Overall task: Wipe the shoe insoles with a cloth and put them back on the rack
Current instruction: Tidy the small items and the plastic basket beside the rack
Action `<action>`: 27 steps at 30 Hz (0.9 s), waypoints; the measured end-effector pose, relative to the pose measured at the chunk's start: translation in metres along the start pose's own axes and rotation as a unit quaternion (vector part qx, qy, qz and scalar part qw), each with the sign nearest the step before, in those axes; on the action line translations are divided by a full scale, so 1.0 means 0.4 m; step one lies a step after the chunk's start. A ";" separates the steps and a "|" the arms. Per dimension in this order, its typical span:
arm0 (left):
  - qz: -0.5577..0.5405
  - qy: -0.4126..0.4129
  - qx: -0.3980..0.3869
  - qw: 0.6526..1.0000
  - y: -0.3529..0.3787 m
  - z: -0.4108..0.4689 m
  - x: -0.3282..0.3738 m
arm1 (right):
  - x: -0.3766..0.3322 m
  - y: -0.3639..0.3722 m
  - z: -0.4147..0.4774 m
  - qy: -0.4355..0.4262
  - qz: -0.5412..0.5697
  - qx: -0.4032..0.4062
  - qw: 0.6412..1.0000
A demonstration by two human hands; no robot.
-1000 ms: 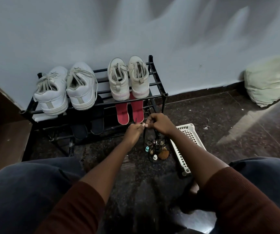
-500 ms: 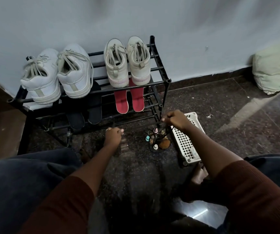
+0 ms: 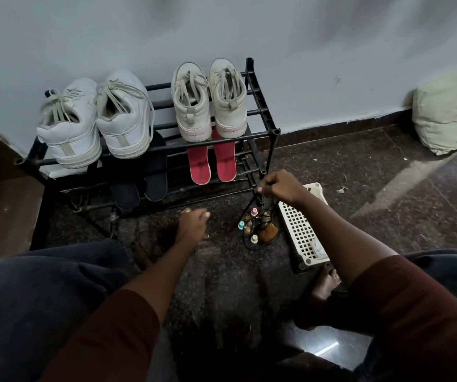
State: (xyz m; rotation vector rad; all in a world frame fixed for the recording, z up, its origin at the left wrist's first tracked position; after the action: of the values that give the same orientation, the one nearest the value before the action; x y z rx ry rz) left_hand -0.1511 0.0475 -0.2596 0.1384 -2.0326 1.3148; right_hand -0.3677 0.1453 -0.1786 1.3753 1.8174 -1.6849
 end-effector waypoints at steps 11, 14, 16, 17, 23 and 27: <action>-0.118 0.099 -0.016 0.988 0.046 -0.016 0.149 | -0.056 0.062 0.005 -0.037 -0.012 -0.056 0.998; -0.078 0.086 -0.007 0.993 0.038 -0.012 0.121 | -0.044 0.056 0.002 -0.024 -0.013 -0.050 0.998; -0.033 0.070 -0.020 0.997 0.031 -0.007 0.087 | -0.030 0.044 0.002 -0.011 -0.005 -0.037 0.999; -0.010 0.061 -0.024 0.998 0.026 -0.006 0.067 | -0.024 0.035 0.002 -0.005 -0.002 -0.030 1.000; 0.077 0.000 -0.078 0.994 -0.008 -0.014 -0.049 | -0.014 -0.029 0.000 0.000 0.020 -0.010 1.000; 0.066 -0.054 -0.071 0.994 -0.016 -0.019 -0.099 | -0.032 -0.055 0.003 -0.015 0.052 0.015 0.998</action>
State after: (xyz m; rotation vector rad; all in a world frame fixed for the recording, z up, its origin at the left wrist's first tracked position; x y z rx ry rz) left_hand -0.1150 0.0402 -0.2768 0.0118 -2.2534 1.2596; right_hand -0.3792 0.1422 -0.1561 1.4229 1.6806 -1.6782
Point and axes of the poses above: each hand's wrist, its own z-axis towards the middle knuckle, its own y-axis out of the palm, x = y × z, the point moved 1 cm from there along z, towards the middle knuckle, and after that the axes turned 1 degree about -x, right-handed, at the moved point
